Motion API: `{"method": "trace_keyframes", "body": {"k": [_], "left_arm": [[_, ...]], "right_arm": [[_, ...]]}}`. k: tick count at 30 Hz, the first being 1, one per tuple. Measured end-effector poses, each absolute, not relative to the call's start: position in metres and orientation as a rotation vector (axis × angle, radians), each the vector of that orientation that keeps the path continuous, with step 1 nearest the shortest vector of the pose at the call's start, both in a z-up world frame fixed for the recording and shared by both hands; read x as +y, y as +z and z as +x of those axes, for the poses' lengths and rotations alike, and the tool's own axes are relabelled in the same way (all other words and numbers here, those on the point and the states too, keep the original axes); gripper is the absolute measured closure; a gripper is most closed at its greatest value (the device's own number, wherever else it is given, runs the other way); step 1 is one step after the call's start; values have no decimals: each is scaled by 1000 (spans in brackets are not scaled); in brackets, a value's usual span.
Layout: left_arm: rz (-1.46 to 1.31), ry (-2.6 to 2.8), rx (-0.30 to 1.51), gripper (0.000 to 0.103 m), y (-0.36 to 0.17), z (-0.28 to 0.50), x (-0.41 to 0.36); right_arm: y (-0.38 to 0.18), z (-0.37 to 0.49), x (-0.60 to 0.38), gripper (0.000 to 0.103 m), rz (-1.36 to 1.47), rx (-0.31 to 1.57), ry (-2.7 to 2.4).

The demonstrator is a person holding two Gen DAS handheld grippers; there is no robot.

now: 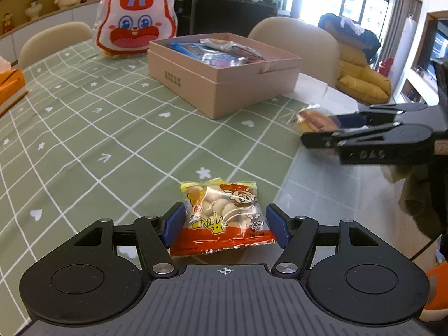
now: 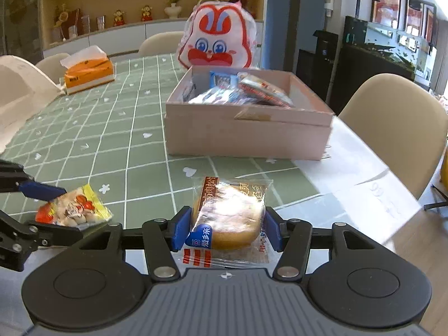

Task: Organize snacks
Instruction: 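Grasp the round cake packet with the right tool while the left tool holds the peanut packet, then lift both packets and carry them toward the pink box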

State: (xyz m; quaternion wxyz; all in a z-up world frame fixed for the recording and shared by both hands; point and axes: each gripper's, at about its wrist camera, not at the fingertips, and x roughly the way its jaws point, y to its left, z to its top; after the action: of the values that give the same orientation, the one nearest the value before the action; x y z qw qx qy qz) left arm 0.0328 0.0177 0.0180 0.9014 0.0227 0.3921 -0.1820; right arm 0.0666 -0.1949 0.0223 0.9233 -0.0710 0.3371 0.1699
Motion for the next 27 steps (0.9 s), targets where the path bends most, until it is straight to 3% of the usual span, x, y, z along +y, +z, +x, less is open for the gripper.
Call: {"method": "trace_keyframes", "body": {"k": [2,4,6,11,14,20,27], "left_arm": [[50,-384,792,37,25,29,13],[52,-396,753,48,37,26,7],[40,-415,706,91,55,27,2],[-6,-385,563,88,97,47,6],[-42,-359,576,89,97,59,15],[20,-404,737,83,55,49,2],[137,-409,782,82,25,40,-16]], "right_arm": [[37,62,-206,48,-131,667,356],[56,59,-216,48,-116,627,361],[83,59,-225,48,-104,569,368],[150,74,-238,48,-93,404,368],[159,89,-241,48,-80,391,348],[95,97,-226,48,-102,537,357],[17,111,-204,48,-131,701,303]]}}
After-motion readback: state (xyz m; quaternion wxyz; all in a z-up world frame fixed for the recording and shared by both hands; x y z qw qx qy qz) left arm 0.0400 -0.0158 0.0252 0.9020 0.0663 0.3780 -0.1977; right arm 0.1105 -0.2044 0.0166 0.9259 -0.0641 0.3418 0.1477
